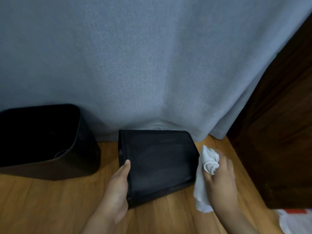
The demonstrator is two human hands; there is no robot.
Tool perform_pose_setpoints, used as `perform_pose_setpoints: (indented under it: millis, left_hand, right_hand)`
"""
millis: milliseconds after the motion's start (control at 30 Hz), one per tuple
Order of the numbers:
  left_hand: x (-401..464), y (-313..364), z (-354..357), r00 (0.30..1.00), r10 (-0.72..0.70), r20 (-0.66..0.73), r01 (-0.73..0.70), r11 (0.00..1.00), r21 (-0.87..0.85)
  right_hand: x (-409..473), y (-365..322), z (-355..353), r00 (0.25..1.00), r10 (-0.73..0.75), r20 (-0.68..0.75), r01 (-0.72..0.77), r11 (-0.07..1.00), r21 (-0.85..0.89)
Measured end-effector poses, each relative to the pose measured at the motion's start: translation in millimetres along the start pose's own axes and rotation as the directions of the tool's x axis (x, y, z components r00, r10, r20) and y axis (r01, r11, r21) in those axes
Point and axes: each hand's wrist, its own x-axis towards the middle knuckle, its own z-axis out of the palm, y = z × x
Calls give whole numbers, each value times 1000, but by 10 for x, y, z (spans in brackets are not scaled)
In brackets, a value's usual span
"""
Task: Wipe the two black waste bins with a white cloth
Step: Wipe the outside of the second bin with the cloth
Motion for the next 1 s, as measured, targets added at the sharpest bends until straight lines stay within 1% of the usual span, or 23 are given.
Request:
perform_pose_setpoints:
  millis: [100,167,233,300,333,367,400,467,500,567,600,667,733,800,833,867,933,967,1000]
  left_hand:
    - [-18,4,15,1000,5,-12,-5,1000,-15]
    - [-35,17,48,1000,3,-9,-3,999,-55]
    - [-4,3,41,999,14,-36,-17,997,-80]
    - [26,1,21,997,26,-73,-30,998,-48]
    - [41,2,4,996,35,-86,-37,999,-25]
    - [47,14,-14,994,39,-98,-41,999,-12]
    - [54,27,-24,993,35,-110,-36,999,-7]
    - [50,50,-24,993,23,-119,-25,1000,-8]
    - [46,54,-15,992,23,-120,-25,1000,-8]
    - [53,37,2,992,26,-121,-27,1000,-5]
    - [55,25,14,992,26,-125,-27,1000,-6]
    - [45,33,37,992,20,-126,-22,1000,-17]
    - [38,51,30,992,13,-122,-15,1000,-16]
    - [16,83,22,994,0,-105,-1,1000,-4]
    - [14,92,11,995,-4,-98,5,1000,8]
    - [17,97,-3,995,2,-95,0,1000,28]
    - [15,106,-2,992,46,-114,-38,996,76]
    - [5,107,10,989,80,-126,-67,992,108]
    - [4,98,22,983,119,-138,-100,985,138]
  right_hand:
    - [-56,-210,2,993,-113,43,117,989,-96]
    - [-167,-330,57,975,-155,157,170,981,-92]
    - [-289,-436,147,933,-263,245,290,954,-81]
    - [-364,-457,228,878,-372,303,426,894,-138]
    - [-363,-428,246,871,-380,311,445,878,-174]
    - [-342,-384,246,881,-366,299,431,882,-191]
    - [-316,-302,242,905,-340,256,394,898,-198]
    - [-254,-138,194,969,-219,118,237,958,-161]
    - [-221,-66,163,987,-149,56,155,978,-140]
    - [-182,20,176,998,-56,-13,54,988,-147]
    - [-200,21,224,998,-63,-9,61,985,-159]
    - [-310,-69,347,980,-188,61,197,959,-202]
    - [-466,-201,412,934,-311,175,344,915,-209]
    - [-459,-180,358,904,-354,240,401,896,-192]
    - [-416,-132,304,917,-323,234,370,909,-193]
    - [-360,-73,250,946,-261,194,297,936,-189]
    - [-230,1,128,994,-76,81,88,985,-148]
    - [-164,9,61,999,-1,53,7,994,-113]
    - [-103,-13,1,999,23,34,-20,996,-82]
